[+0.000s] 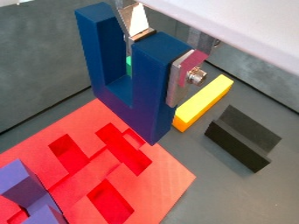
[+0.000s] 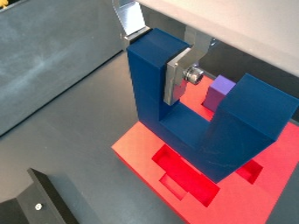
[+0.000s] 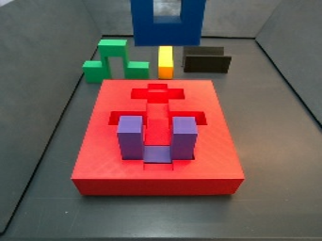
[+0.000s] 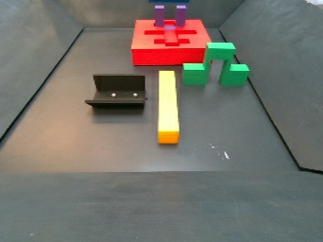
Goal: Pick up the blue object. Move up. Move to above the board. Insert the blue object.
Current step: Insert the blue object.
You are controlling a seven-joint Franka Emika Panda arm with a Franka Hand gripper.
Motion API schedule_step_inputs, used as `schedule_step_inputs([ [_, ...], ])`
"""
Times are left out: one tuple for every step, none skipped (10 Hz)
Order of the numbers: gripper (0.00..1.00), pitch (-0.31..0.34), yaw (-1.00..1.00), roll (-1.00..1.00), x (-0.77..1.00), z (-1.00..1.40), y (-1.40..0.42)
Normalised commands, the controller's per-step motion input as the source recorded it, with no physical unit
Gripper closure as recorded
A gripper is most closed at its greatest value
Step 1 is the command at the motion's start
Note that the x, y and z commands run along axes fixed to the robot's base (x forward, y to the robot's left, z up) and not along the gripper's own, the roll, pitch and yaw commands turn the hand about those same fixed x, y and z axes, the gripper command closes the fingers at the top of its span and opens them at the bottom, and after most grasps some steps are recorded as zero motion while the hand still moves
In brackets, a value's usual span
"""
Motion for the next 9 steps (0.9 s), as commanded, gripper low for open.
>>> schedule_step_inputs([
  [1.0,-0.006,0.0,-0.07,0.0,-0.21,0.16],
  [1.0,-0.01,0.0,-0.08,0.0,-0.21,0.11],
  [1.0,-0.031,0.0,-0.04,0.01,-0.28,0.05],
  [1.0,-0.044,0.0,0.0,0.0,-0.38,0.0],
  [1.0,-0.063,0.0,0.0,0.03,-0.42,0.0],
  [1.0,-0.066,0.0,0.01,0.01,-0.38,0.0],
  [1.0,-0.067,0.0,0.04,0.03,-0.36,0.0],
  [1.0,-0.073,0.0,0.09,0.05,-0.39,0.0],
  [1.0,-0.09,0.0,0.15,0.13,-0.37,-0.04],
])
